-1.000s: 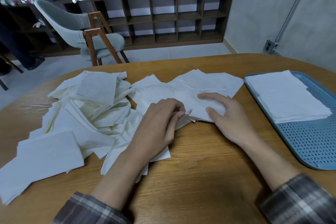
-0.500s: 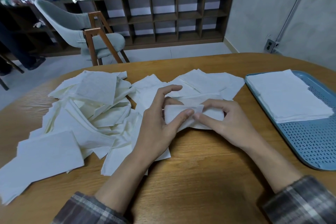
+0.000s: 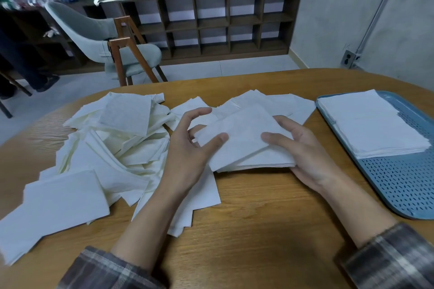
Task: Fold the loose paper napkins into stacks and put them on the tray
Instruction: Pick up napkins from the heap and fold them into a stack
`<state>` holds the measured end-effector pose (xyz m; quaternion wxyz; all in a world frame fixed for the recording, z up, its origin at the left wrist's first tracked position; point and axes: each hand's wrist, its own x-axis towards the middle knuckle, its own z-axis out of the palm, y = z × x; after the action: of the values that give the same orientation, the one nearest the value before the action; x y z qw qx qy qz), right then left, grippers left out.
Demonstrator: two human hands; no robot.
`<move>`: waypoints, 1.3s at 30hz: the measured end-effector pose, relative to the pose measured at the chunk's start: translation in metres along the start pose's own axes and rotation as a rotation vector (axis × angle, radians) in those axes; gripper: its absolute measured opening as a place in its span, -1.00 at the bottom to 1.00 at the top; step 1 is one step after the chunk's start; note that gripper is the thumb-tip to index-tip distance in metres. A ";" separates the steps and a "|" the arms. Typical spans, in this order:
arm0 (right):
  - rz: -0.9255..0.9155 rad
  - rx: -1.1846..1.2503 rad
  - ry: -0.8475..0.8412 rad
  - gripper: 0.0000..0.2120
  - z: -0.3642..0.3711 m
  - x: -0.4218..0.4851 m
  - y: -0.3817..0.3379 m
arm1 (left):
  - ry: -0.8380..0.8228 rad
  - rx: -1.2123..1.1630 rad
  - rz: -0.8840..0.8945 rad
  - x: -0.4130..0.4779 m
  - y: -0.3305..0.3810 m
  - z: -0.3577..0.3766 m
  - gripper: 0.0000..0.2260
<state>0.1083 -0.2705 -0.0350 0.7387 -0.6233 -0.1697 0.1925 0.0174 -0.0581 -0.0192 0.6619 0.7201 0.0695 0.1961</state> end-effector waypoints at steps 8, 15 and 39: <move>0.006 -0.089 -0.061 -0.53 0.002 0.001 0.002 | -0.089 0.071 0.011 -0.002 -0.003 0.005 -0.54; -0.027 -0.134 -0.050 -0.45 0.005 -0.002 0.000 | -0.114 0.059 -0.002 -0.001 -0.004 0.004 -0.54; -0.215 -0.469 0.191 -0.67 -0.009 0.002 0.000 | -0.097 0.732 0.298 0.007 -0.036 -0.003 -0.51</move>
<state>0.1142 -0.2772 -0.0363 0.6030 -0.7710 -0.2047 0.0088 0.0284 -0.0484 -0.0526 0.3285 0.9190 -0.0018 0.2179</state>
